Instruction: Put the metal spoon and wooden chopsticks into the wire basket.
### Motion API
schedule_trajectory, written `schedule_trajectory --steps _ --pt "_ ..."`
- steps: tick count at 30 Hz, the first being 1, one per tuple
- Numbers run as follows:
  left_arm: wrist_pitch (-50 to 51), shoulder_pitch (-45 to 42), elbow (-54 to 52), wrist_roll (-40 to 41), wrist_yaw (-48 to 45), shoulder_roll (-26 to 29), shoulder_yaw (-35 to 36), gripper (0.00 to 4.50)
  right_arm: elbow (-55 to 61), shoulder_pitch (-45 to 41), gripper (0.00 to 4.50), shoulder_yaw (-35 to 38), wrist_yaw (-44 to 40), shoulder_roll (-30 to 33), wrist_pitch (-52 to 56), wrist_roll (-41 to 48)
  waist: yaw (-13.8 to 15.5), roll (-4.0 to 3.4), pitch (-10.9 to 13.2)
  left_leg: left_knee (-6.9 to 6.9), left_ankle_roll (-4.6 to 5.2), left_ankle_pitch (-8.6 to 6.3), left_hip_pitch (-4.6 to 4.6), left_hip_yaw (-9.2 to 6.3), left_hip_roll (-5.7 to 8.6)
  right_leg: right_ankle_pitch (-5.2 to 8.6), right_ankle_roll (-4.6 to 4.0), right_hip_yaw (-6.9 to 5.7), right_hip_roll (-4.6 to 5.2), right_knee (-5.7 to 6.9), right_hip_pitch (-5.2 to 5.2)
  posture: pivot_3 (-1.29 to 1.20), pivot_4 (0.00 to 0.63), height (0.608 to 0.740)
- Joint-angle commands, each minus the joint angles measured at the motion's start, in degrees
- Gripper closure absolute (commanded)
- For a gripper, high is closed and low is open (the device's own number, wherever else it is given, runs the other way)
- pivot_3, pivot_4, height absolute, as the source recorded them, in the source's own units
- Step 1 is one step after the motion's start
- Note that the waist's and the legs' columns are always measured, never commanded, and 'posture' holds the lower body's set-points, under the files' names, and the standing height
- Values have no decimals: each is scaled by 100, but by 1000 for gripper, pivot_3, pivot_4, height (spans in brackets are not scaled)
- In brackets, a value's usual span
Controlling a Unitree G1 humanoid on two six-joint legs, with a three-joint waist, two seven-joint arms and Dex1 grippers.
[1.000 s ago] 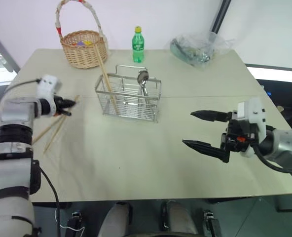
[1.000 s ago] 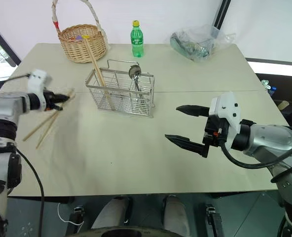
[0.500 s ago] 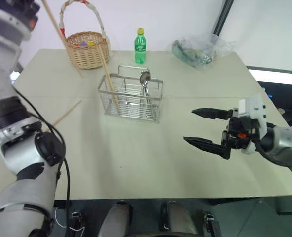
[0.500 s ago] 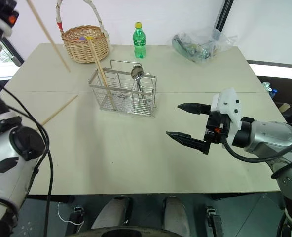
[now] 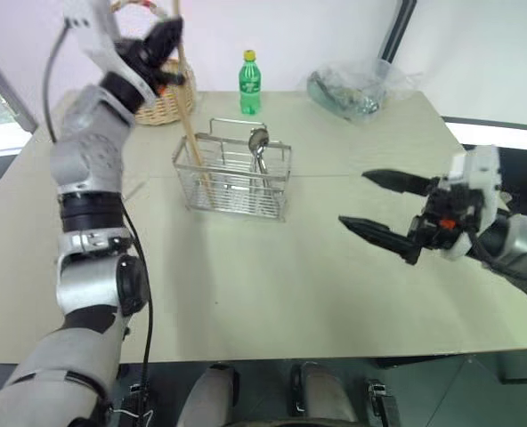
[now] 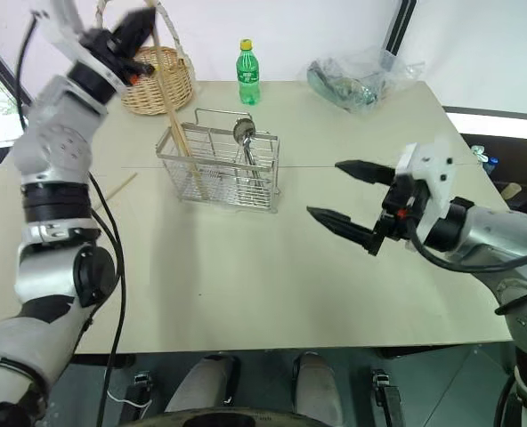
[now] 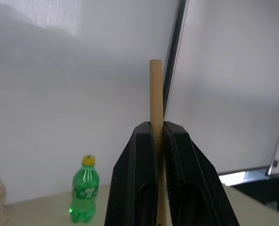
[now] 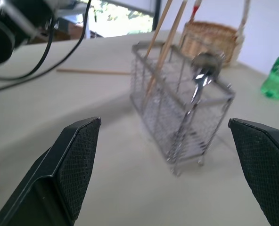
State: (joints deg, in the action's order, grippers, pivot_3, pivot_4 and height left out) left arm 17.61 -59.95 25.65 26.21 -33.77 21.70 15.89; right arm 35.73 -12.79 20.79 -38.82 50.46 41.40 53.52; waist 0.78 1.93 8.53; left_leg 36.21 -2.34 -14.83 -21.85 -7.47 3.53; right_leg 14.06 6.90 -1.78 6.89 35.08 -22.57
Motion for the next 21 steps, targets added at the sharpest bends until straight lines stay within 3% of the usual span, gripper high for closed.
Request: schedule_trajectory --steps 1,9,10,11,17,18,21 --pt "-441 19 -148 -148 14 -54 -83 4458 44 -150 0 267 183 10 70 299 -1 0 0 1 0 0 -2 0 0 0 0 0 0 0 -1 0 150 674" --pt "-568 338 -164 -86 245 -329 -14 4458 -12 -264 0 212 293 45 122 435 0 0 0 1 1 0 -6 -1 2 0 0 -1 1 0 -4 0 150 674" --pt "-508 384 -225 -23 267 -355 14 3687 -42 -287 0 193 285 44 120 426 -1 0 0 1 1 0 -7 -2 2 0 0 -1 1 0 -4 0 150 674" --pt "-446 423 -299 29 284 -373 32 3490 -71 -307 0 177 275 45 118 418 -1 0 0 2 1 0 -6 -2 2 0 0 -2 1 0 -4 0 150 674" --pt "-84 627 -854 294 511 -260 168 342 -229 -418 0 52 231 24 91 335 -9 0 0 1 1 0 -7 -2 1 0 0 -2 0 1 -6 0 150 674" --pt "12 642 -952 346 557 -207 209 53 -252 -443 0 31 228 20 90 325 -7 0 0 0 1 0 -7 -1 1 0 0 -1 0 1 -6 0 150 674" --pt "433 697 -1332 495 636 109 324 53 -308 -487 0 -17 209 12 74 276 -16 0 0 0 1 0 -5 -2 0 0 0 -1 -1 2 -6 0 150 674"
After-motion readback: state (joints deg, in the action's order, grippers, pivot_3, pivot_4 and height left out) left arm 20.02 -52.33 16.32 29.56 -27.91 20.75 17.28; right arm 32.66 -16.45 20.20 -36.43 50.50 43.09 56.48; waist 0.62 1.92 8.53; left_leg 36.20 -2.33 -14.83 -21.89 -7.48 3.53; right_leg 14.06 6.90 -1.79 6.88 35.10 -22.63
